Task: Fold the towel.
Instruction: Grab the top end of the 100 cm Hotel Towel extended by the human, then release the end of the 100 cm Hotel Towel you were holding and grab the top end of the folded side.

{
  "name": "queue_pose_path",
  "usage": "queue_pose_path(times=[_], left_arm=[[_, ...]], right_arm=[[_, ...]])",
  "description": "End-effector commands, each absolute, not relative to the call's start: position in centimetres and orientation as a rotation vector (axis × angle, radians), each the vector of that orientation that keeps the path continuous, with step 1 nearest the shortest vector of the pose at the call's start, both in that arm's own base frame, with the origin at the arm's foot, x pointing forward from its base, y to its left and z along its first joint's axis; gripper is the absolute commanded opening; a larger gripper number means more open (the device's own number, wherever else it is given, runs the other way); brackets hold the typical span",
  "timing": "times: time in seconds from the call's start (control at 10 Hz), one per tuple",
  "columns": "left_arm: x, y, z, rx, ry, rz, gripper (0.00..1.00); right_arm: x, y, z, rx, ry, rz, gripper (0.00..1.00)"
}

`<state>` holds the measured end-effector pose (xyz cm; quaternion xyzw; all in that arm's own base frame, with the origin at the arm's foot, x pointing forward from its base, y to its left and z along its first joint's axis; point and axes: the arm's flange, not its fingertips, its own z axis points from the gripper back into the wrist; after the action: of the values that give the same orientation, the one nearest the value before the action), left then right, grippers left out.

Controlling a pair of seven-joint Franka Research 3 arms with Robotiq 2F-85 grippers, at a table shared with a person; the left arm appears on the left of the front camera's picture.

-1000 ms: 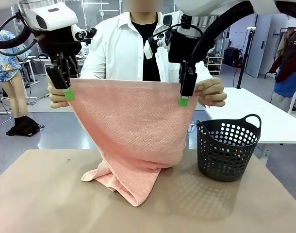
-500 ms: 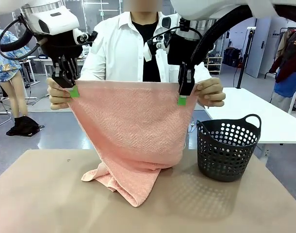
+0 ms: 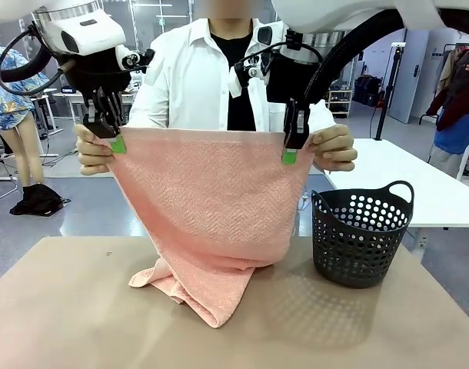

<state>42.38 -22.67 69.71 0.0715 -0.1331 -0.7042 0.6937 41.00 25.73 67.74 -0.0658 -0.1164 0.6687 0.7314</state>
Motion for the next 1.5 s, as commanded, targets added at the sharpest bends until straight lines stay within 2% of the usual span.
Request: queue_pose_path(times=[0.0,0.1,1.4], left_arm=[[41.94,-21.96,69.01,0.214,-0.33,-1.51,0.0],[42.38,-22.67,69.71,0.16,-0.297,-1.572,0.0],[42.38,-22.67,69.71,0.16,-0.297,-1.572,0.0]], right_arm=[[40.39,25.23,66.94,-0.143,-0.264,1.437,0.0],[41.0,25.73,67.74,-0.145,-0.256,1.472,0.0],[41.0,25.73,67.74,-0.145,-0.256,1.472,0.0]])
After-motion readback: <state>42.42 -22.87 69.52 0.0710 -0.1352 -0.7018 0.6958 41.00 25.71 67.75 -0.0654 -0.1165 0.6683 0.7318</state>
